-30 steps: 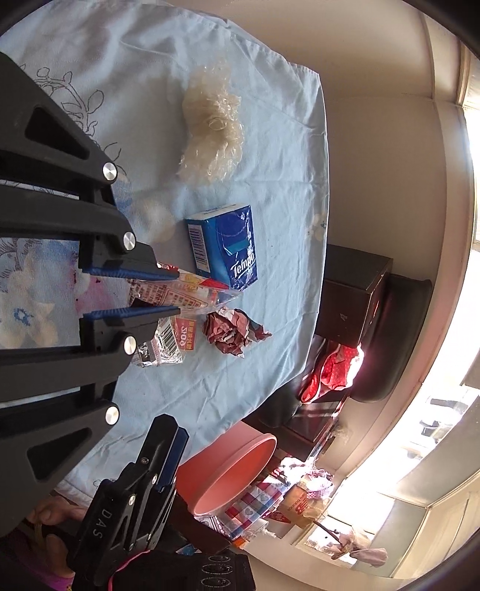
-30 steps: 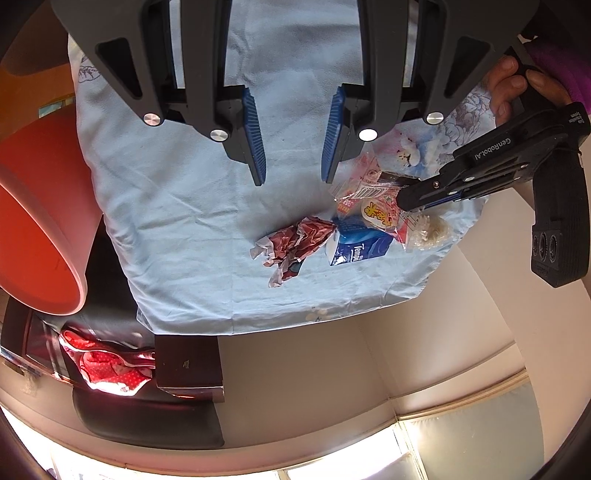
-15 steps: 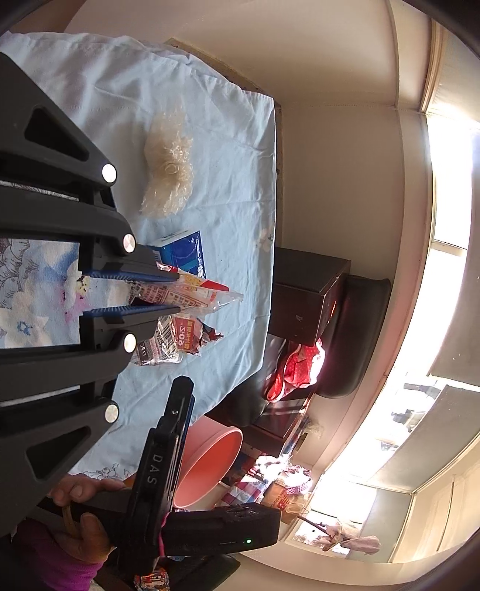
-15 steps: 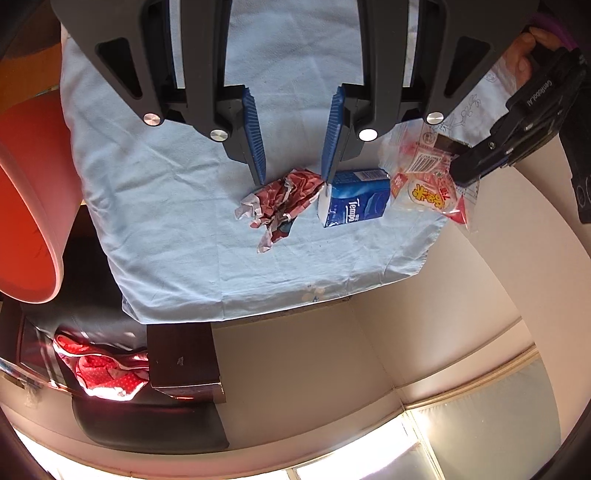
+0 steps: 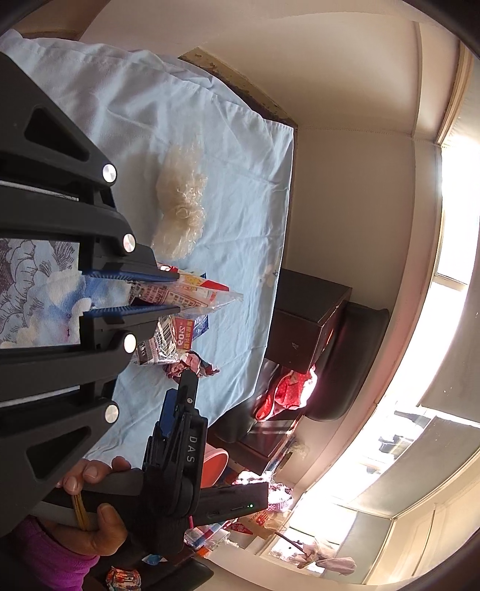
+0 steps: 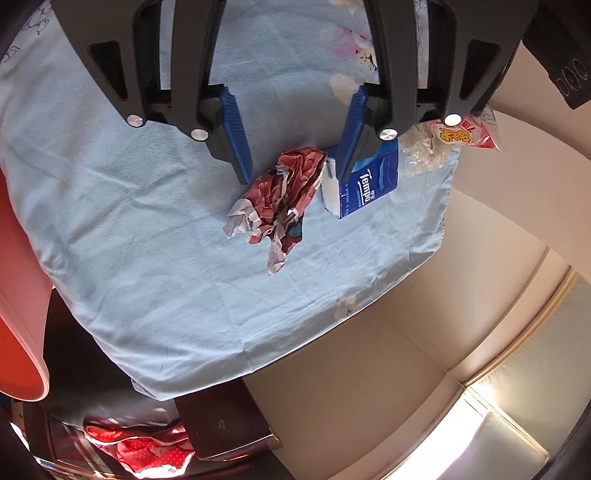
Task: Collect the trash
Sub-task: 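Grasp the clear barcode wrapper with left tool while right reaches toward blue tissue pack, then close the right tool on the crumpled red foil wrapper while left holds the clear wrapper, then carry the clear wrapper and red foil over the pink bucket with both tools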
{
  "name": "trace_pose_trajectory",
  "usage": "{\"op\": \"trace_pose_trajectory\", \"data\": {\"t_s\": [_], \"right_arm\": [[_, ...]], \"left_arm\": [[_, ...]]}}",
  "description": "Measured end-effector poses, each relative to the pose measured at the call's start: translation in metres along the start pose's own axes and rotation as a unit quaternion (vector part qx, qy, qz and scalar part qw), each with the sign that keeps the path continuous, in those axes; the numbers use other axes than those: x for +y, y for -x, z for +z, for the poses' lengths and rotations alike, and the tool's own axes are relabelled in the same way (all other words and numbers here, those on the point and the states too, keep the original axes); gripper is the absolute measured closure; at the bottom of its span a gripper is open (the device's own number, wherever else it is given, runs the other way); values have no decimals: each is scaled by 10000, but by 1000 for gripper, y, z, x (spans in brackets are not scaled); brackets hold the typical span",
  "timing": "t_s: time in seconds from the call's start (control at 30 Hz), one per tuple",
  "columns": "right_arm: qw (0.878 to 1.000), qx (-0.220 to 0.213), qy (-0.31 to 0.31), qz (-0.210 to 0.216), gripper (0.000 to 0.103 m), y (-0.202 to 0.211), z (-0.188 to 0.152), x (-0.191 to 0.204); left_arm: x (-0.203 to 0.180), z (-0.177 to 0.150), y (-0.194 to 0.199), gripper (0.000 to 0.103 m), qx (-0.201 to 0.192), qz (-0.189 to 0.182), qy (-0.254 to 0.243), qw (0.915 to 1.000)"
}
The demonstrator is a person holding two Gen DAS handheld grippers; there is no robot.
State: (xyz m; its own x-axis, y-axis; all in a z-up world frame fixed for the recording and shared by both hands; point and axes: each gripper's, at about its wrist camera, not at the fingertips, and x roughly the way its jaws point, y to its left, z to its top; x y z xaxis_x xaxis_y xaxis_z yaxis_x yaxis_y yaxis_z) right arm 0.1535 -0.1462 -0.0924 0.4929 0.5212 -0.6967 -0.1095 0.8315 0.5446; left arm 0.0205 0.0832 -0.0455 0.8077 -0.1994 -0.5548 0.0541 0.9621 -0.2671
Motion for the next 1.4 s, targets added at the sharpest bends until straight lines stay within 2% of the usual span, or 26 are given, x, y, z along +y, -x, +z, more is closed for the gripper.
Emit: {"op": "trace_pose_trajectory", "data": {"t_s": [0.1,0.33,0.5,0.73,1.0,1.17,1.4], "right_arm": [[9998,67,167,-124,54,-9,-1,9],[9951,-31,624,-762,55,-27,4,19],[9947,-14,758,-701,64,-23,3,15],[9928,-179,959,-700,69,0,-3,8],[9823,-625,1553,-843,70,46,-25,7],[9773,-848,1732,-875,70,66,-40,3],[9753,-1157,1683,-842,70,89,-46,-8]], "left_arm": [[1,0,1,92,-23,-17,8,10000],[3,1,1,92,-30,-16,41,10000],[4,3,2,92,-43,-18,45,10000],[-2,4,3,92,-59,-3,-5,10000],[-12,6,4,92,-101,51,-58,9999],[-30,8,4,92,-154,13,-180,9997],[-61,14,3,92,-283,-124,-395,9987]]}}
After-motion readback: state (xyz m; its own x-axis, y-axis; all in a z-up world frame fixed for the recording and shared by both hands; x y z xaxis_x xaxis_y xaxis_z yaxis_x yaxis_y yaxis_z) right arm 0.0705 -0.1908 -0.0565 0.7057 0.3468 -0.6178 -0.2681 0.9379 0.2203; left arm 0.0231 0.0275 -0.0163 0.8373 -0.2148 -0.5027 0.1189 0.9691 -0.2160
